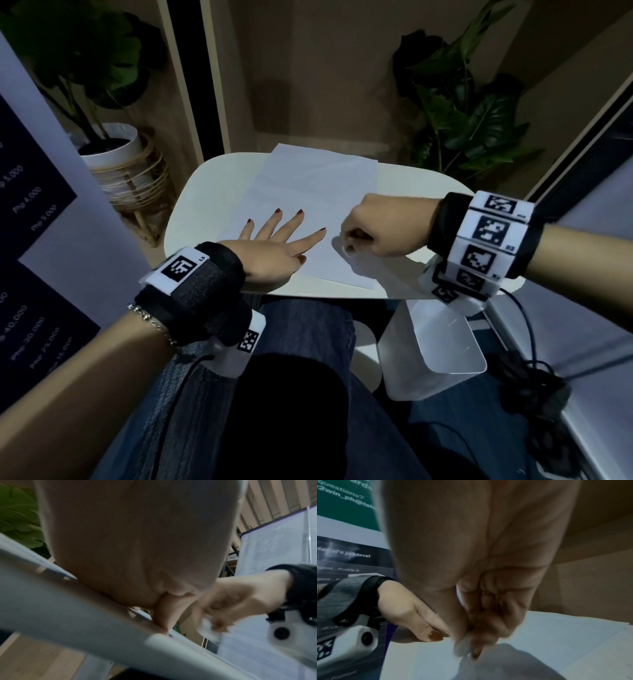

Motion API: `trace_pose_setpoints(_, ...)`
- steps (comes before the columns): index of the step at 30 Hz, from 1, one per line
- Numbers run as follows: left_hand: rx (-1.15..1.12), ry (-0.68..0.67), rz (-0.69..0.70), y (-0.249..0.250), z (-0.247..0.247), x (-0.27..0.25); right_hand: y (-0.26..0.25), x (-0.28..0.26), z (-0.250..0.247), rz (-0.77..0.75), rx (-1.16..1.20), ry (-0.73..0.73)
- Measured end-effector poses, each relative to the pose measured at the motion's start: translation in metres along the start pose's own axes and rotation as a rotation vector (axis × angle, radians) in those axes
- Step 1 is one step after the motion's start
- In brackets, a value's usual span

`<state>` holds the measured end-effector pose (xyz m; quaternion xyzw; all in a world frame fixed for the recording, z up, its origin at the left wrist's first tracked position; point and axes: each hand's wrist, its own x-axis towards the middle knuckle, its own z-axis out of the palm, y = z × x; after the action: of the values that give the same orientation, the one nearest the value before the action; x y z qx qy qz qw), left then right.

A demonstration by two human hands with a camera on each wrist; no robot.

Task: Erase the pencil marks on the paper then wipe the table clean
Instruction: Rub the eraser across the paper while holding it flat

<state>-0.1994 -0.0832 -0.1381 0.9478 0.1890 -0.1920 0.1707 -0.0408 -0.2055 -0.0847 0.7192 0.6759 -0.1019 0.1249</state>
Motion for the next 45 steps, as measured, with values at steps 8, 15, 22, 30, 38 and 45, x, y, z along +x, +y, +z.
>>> trace_pose_setpoints(8,0.017,0.008,-0.003,0.000,0.001,0.001,0.010,-0.010,-0.007,-0.013,-0.016,-0.204)
trace_pose_setpoints(15,0.015,0.008,0.004,-0.002,0.002,0.003,0.016,0.002,0.007,0.088,-0.067,0.045)
trace_pose_setpoints(22,0.030,0.000,0.009,-0.002,0.002,0.004,0.022,-0.017,-0.003,-0.031,0.052,-0.179)
trace_pose_setpoints(30,0.021,-0.001,0.008,-0.002,0.002,0.006,0.013,-0.005,0.009,-0.034,0.020,-0.074)
trace_pose_setpoints(38,0.003,0.012,0.001,-0.001,0.002,0.003,0.005,0.001,0.009,-0.146,0.069,0.038)
trace_pose_setpoints(45,0.002,0.005,0.007,-0.002,0.000,0.002,0.008,-0.007,0.005,-0.176,0.101,-0.142)
